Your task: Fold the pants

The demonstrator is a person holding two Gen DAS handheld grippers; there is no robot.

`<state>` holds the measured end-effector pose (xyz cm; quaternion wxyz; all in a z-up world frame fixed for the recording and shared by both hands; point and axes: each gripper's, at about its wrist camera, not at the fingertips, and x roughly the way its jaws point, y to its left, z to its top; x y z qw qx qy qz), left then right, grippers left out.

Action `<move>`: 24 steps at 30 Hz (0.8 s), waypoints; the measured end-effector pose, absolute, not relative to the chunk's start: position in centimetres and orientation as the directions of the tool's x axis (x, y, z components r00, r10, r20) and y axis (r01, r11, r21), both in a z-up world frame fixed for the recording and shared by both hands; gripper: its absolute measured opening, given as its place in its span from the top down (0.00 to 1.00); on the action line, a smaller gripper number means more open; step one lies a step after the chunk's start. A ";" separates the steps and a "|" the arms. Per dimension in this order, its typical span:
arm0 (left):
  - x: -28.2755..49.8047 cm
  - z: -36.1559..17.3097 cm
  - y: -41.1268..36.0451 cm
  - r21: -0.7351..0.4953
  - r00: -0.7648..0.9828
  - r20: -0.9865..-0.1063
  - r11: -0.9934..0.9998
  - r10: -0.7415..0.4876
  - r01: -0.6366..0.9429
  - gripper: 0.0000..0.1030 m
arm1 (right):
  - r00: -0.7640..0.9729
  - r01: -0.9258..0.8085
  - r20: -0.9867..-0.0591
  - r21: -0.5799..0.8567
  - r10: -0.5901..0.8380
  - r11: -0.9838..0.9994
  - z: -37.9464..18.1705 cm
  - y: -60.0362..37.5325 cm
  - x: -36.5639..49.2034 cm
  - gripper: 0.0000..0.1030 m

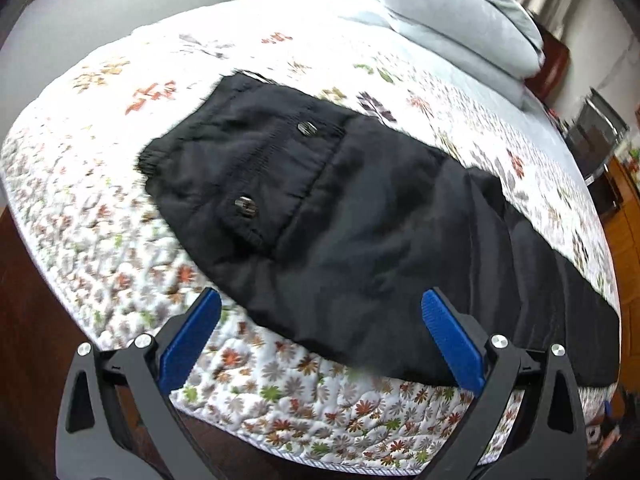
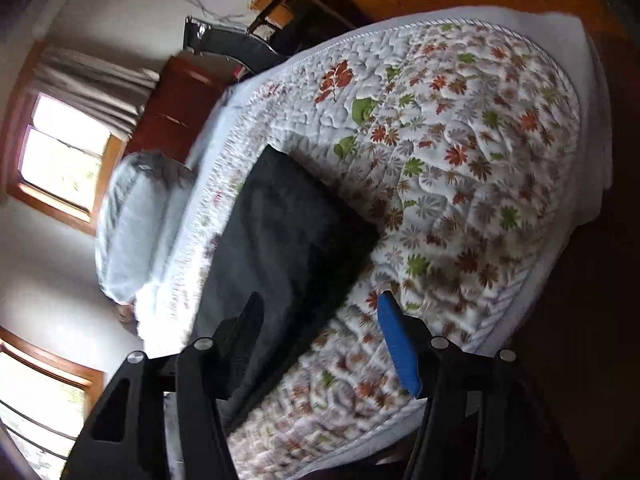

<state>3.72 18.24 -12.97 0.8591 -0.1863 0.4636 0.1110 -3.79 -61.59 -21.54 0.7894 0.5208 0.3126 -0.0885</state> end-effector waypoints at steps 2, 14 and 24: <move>2.9 -12.3 18.6 -0.221 0.561 -0.827 0.894 0.040 -0.389 0.03 | 0.804 0.449 -0.558 0.797 0.206 0.404 -21.8 -61.7 -4.1 0.41; -0.2 -12.5 22.2 -0.240 0.528 -0.845 0.823 0.084 -0.515 0.03 | 0.827 0.411 -0.491 0.860 0.272 0.302 -23.6 -60.5 -1.1 0.36; 0.9 -13.7 21.1 -0.241 0.500 -0.865 0.834 0.047 -0.497 0.03 | 0.850 0.381 -0.444 0.890 0.283 0.251 -25.1 -60.4 1.7 0.36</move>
